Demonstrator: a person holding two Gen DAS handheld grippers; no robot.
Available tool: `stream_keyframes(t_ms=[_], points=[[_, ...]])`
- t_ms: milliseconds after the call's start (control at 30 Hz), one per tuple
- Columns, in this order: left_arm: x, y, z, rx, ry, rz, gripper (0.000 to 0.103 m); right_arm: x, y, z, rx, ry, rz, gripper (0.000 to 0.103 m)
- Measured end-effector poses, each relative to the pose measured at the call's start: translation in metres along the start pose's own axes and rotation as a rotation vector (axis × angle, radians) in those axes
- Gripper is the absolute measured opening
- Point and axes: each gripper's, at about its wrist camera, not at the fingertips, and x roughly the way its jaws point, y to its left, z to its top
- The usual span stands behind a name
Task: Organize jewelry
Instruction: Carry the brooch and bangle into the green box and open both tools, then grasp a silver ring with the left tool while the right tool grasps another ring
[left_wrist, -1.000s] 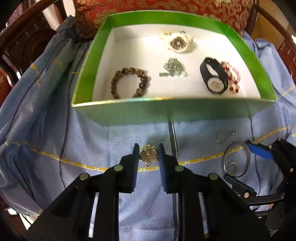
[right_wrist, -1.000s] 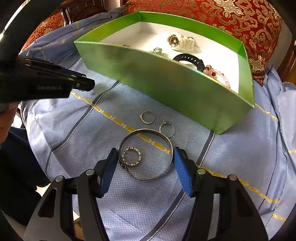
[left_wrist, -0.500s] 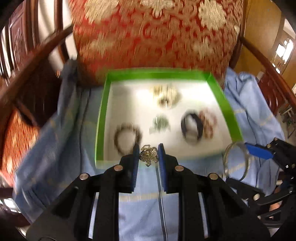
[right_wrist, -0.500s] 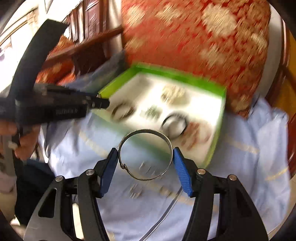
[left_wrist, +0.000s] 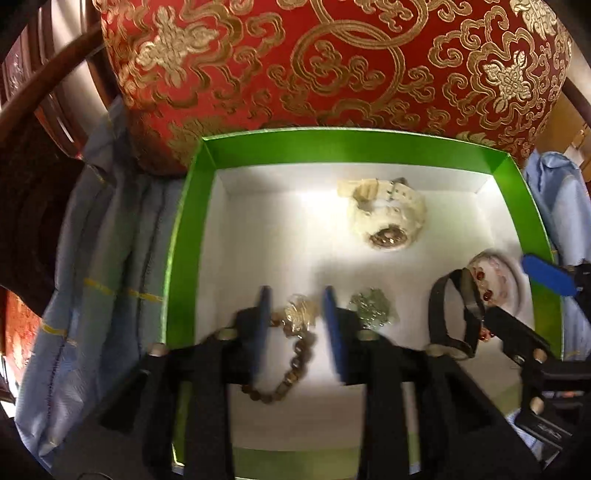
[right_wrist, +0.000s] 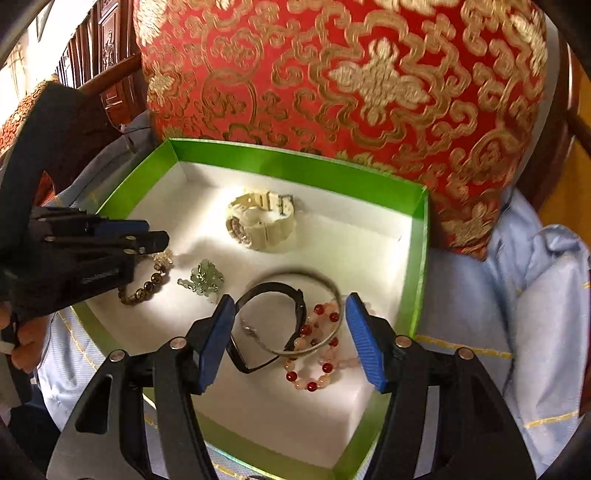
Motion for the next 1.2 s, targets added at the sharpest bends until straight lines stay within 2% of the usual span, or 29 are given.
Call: stream_keyframes(t_ms=[67,167,300,367,433,533,767,800,833,933,1100,1167,1200], points=[[-0.007,0.0,-0.004,0.002,-0.003,-0.025,0.037,-0.017,0.001,-0.001,-0.003,-0.026,0.016,0.07],[-0.029,-0.007,-0.017,0.04,-0.023,-0.056,0.037,-0.05,0.002,-0.013,-0.027,-0.034,0.06,0.07],[-0.07,-0.028,-0.049,0.141,-0.057,-0.133,0.037,-0.084,0.003,-0.054,-0.07,-0.004,0.149,0.069],[-0.083,-0.043,-0.064,0.188,-0.085,-0.161,0.037,-0.083,0.001,-0.076,-0.063,0.022,0.171,0.059],[-0.092,-0.057,-0.08,0.234,-0.12,-0.152,0.037,-0.068,0.002,-0.096,-0.069,0.088,0.141,0.05],[-0.091,-0.078,-0.098,0.272,-0.126,-0.147,0.037,-0.044,0.008,-0.106,-0.09,0.144,0.116,0.047],[-0.087,-0.093,-0.107,0.31,-0.134,-0.139,0.037,-0.023,0.022,-0.113,-0.128,0.183,0.074,0.047],[-0.087,-0.093,-0.107,0.308,-0.132,-0.14,0.038,-0.021,0.022,-0.113,-0.126,0.188,0.071,0.044],[-0.085,-0.093,-0.108,0.306,-0.131,-0.142,0.039,-0.018,0.022,-0.113,-0.124,0.2,0.075,0.031],[-0.079,-0.089,-0.107,0.284,-0.111,-0.136,0.039,-0.014,0.021,-0.112,-0.115,0.224,0.11,0.013],[-0.062,-0.079,-0.104,0.217,-0.038,-0.135,0.043,-0.022,0.014,-0.11,-0.098,0.21,0.103,0.012],[-0.053,-0.077,-0.104,0.199,-0.007,-0.138,0.044,-0.024,0.01,-0.108,-0.084,0.2,0.092,0.017],[-0.049,-0.078,-0.104,0.194,0.005,-0.139,0.044,-0.024,0.009,-0.108,-0.081,0.198,0.093,0.027]])
